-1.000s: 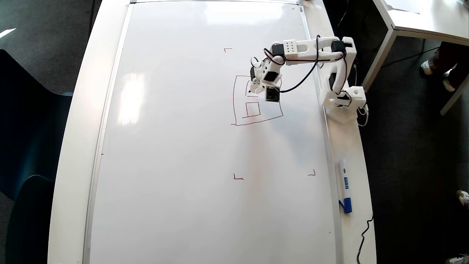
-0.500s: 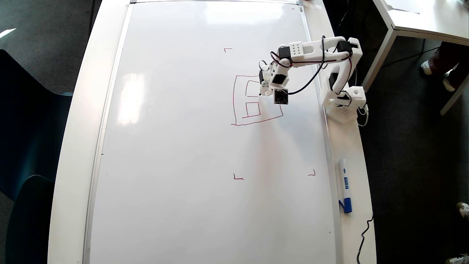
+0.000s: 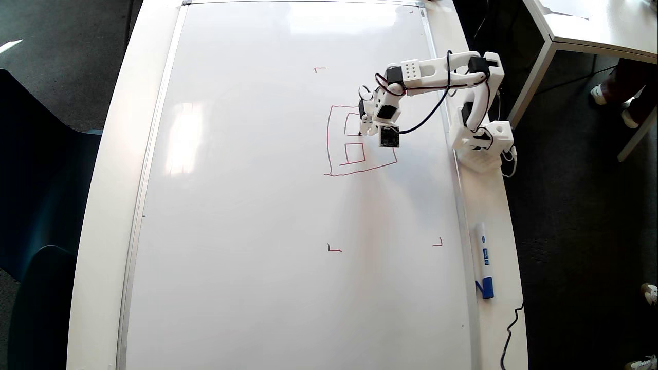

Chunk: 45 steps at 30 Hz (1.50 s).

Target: Draw on a whiteboard a robot head using a pen attached to the gripper

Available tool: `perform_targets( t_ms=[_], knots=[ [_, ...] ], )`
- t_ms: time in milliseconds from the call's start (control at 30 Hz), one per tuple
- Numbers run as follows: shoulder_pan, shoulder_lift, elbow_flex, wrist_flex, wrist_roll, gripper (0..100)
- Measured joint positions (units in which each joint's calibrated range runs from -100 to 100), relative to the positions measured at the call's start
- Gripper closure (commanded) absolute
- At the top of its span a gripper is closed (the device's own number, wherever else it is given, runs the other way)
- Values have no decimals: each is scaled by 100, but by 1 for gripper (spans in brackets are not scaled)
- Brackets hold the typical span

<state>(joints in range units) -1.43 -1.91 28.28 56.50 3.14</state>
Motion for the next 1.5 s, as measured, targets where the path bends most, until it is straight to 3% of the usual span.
perform_targets(
  t_ms=[467, 1500],
  knots=[
    [8, 0, 0, 0, 0, 99],
    [1063, 0, 0, 0, 0, 99]
  ],
)
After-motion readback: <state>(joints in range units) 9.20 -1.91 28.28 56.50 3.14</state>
